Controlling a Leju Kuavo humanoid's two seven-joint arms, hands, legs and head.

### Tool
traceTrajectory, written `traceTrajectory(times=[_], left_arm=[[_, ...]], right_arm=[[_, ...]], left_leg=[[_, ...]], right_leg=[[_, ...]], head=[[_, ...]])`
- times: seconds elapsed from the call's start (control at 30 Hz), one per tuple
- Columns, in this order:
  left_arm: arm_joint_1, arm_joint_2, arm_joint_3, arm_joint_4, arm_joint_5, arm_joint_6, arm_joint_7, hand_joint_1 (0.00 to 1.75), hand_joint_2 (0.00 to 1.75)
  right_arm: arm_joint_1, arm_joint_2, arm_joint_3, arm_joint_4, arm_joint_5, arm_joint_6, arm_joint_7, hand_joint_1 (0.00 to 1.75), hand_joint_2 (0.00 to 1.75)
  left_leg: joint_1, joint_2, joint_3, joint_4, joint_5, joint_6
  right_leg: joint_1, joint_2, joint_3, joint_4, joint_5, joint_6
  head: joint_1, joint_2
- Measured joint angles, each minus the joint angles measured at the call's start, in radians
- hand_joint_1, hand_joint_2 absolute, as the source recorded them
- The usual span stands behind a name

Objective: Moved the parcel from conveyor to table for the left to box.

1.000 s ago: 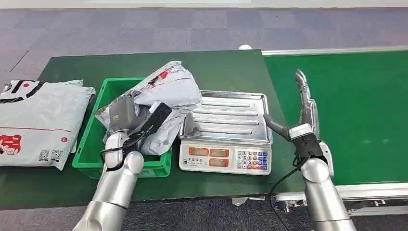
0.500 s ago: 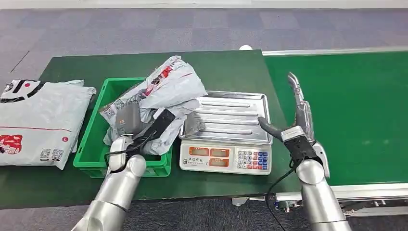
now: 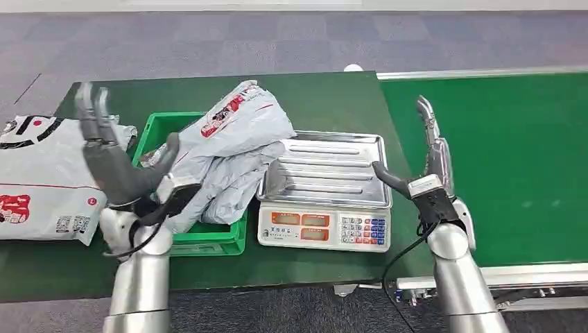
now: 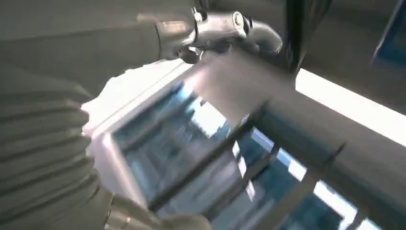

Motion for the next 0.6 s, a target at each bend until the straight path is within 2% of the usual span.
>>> traceTrajectory(times=[0.3, 0.6], left_arm=[[0.015, -0.003, 0.042, -0.349, 0.227, 0.0, -0.016, 0.0, 0.0], [0.016, -0.003, 0.047, -0.439, 0.235, -0.001, -0.016, 0.0, 0.0]], right_arm=[[-0.002, 0.0, 0.0, 0.003, -0.029, -0.008, -0.003, 0.0, 1.75], [-0.002, 0.0, 0.0, 0.003, -0.03, -0.008, -0.004, 0.0, 1.75]], left_leg=[[0.001, -0.001, 0.0, 0.0, 0.0, 0.0], [0.001, -0.001, 0.0, 0.0, 0.0, 0.0]], right_leg=[[0.001, -0.001, 0.0, 0.0, 0.0, 0.0], [0.001, -0.001, 0.0, 0.0, 0.0, 0.0]], head=[[0.0, 0.0], [0.0, 0.0]])
